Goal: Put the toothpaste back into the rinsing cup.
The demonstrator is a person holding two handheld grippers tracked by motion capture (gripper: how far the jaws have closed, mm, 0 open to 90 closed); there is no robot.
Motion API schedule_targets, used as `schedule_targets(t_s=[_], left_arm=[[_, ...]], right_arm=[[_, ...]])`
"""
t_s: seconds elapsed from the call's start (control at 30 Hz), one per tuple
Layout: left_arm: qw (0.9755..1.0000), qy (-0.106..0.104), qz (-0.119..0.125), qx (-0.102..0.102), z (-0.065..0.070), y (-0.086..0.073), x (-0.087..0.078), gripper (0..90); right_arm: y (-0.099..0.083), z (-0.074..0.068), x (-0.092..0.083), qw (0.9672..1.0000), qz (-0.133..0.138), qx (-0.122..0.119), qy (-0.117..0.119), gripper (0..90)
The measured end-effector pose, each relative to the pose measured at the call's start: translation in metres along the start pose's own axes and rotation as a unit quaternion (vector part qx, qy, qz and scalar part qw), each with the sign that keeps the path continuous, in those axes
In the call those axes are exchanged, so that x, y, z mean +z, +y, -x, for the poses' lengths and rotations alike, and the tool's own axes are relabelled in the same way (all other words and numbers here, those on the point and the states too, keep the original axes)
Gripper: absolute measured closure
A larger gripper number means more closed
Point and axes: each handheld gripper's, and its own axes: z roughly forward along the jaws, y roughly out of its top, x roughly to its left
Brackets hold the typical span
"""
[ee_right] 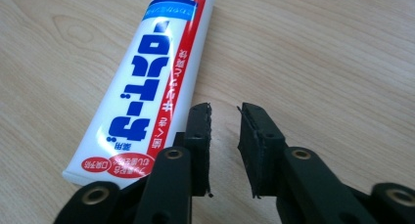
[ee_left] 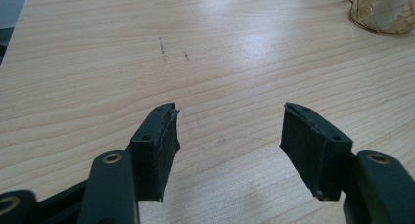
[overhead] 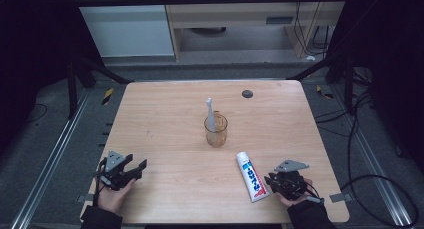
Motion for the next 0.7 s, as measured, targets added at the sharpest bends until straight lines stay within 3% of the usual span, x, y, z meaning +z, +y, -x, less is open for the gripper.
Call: schedule_targets(t_s=[0.3, 0.7], left_arm=[[1.0, 0.0, 0.0, -0.004, 0.0, 0.0, 0.0, 37.5], [1.0, 0.004, -0.002, -0.004, -0.001, 0.0, 0.001, 36.3]], right_arm=[[0.0, -0.007, 0.004, 0.9997, -0.012, -0.015, 0.016, 82.2], [0.004, -0.021, 0.009, 0.998, -0.009, -0.016, 0.06, 82.8]])
